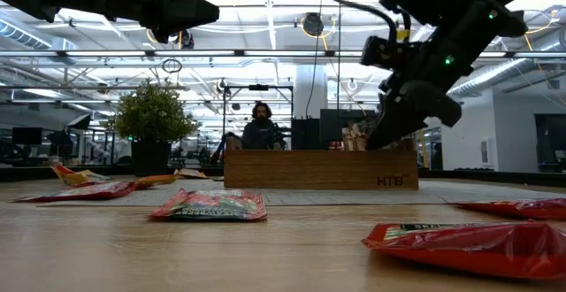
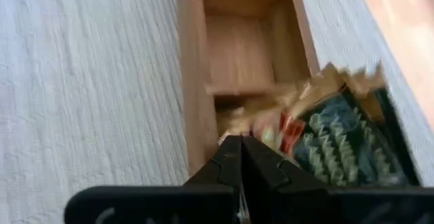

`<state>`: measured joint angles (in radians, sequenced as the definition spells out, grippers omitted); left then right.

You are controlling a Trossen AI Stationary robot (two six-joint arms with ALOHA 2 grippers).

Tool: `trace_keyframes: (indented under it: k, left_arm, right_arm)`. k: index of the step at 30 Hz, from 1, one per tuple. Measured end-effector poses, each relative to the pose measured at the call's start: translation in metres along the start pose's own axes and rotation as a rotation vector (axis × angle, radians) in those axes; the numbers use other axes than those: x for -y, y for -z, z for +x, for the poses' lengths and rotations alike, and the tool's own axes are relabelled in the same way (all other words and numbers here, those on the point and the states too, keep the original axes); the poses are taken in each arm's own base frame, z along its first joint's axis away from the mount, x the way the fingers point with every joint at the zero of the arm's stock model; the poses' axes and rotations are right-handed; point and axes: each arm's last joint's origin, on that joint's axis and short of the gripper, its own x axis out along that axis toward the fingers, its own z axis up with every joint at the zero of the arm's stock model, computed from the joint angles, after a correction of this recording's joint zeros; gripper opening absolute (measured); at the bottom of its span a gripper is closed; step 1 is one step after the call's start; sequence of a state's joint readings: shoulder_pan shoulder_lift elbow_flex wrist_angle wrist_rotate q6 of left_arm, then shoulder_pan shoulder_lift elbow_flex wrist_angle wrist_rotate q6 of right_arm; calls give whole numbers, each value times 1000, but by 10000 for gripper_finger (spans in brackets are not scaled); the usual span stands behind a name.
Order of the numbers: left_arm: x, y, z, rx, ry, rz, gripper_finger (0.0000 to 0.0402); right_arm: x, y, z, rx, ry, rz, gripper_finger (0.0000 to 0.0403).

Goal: Pick & Place Tea
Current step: Put the brown tea bag into the right section of the wooden organizer, then adjust the wooden organizer

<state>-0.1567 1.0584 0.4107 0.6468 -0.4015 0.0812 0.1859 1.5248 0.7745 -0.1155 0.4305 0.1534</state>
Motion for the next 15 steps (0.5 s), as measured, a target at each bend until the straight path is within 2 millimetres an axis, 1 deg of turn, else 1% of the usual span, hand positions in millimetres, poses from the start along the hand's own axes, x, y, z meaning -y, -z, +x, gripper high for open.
trace_keyframes:
  k: [4, 8, 10, 13, 15]
  left_arm:
    - [0, 0, 0, 0, 0, 0, 58]
    - [0, 0, 0, 1, 0, 0, 58]
    - [0, 0, 0, 0, 0, 0, 58]
    - [0, 0, 0, 1, 0, 0, 58]
    - [0, 0, 0, 2, 0, -1, 58]
  right_arm:
    - [-1, -5, -7, 51, -5, -2, 0]
    - [-8, -7, -15, 80, -32, -10, 0]
    - [-14, -7, -18, 88, -76, -4, 0]
    - [-21, -3, -20, 52, -172, 19, 0]
    - [-25, 0, -21, 46, -197, 47, 0]
